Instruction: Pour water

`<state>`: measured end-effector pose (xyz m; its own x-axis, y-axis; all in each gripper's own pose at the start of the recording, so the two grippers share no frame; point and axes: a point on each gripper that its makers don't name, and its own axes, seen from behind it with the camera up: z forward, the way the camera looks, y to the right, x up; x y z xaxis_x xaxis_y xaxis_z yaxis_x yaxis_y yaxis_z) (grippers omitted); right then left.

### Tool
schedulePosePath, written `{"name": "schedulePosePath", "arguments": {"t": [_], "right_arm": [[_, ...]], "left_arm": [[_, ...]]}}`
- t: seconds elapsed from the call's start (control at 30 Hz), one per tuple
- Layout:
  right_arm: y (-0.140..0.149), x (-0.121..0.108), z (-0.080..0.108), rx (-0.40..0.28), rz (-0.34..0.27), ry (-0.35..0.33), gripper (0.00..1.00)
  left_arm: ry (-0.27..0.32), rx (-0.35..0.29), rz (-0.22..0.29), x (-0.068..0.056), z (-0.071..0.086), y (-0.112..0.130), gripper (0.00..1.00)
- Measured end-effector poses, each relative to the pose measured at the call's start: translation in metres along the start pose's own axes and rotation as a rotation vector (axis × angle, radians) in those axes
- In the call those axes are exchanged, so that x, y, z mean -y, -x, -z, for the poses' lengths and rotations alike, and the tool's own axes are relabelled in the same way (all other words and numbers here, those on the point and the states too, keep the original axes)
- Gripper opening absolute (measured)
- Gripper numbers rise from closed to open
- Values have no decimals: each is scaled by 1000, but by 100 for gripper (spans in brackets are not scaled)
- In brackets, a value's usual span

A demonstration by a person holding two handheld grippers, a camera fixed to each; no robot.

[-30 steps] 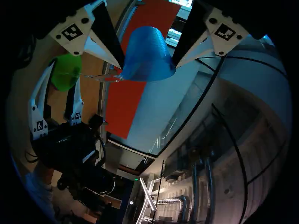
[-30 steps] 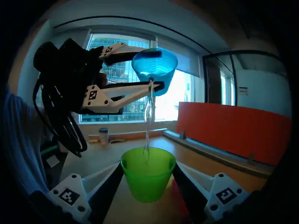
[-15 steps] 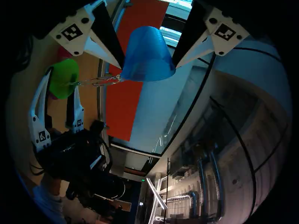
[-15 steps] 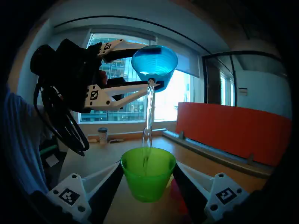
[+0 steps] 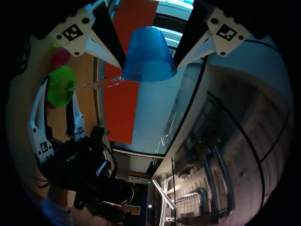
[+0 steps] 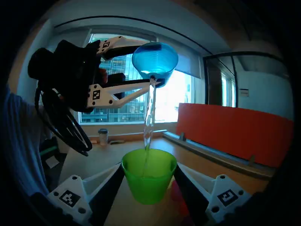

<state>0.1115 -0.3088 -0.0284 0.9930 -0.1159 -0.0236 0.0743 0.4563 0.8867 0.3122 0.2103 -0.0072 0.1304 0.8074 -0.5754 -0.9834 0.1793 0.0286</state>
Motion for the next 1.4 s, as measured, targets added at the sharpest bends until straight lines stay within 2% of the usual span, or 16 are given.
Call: {"name": "schedulePosePath", "arguments": {"t": [0.73, 1.4], "right_arm": [[-1, -2, 1, -4, 0, 7, 90], [-1, -5, 1, -15, -6, 9, 90]], "left_arm": [[-11, -14, -131, 4, -1, -11, 86], [-8, -28, -287, 4, -5, -21, 86]]}}
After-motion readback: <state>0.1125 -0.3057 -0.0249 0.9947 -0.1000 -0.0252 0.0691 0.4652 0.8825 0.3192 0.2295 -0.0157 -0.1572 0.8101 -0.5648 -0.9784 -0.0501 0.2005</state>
